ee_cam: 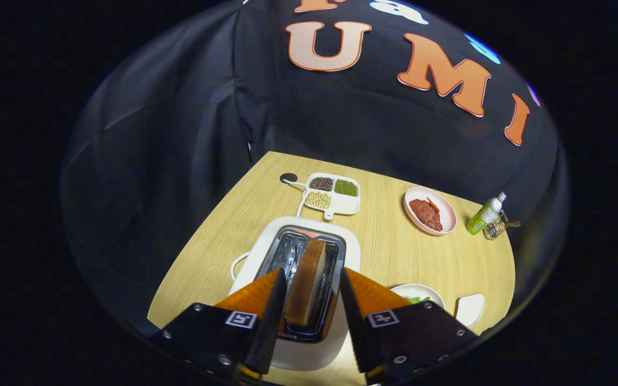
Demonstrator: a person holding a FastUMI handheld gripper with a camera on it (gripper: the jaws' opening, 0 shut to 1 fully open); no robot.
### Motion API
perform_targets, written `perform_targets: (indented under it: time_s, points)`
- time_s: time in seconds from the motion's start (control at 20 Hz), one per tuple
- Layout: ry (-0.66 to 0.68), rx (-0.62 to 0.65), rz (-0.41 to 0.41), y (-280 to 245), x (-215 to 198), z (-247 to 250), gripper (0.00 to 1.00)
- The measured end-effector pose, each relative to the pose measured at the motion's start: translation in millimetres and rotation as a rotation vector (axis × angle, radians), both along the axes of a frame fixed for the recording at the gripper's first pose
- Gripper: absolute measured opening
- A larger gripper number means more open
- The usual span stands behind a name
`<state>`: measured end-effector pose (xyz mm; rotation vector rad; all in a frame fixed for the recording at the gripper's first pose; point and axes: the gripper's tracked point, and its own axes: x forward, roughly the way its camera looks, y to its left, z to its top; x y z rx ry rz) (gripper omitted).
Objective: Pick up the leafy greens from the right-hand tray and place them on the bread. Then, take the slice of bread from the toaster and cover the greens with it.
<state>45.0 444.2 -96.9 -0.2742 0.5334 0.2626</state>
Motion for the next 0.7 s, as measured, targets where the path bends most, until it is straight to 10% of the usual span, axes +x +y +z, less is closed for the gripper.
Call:
perform_targets:
  time_s: [0.15,0.7]
  points:
    - [0.016,0.008,-0.006,-0.8,-3.7,-0.1,0.19]
    - [-0.080,0.115,0.040,-5.7,-17.3,59.4,0.07]
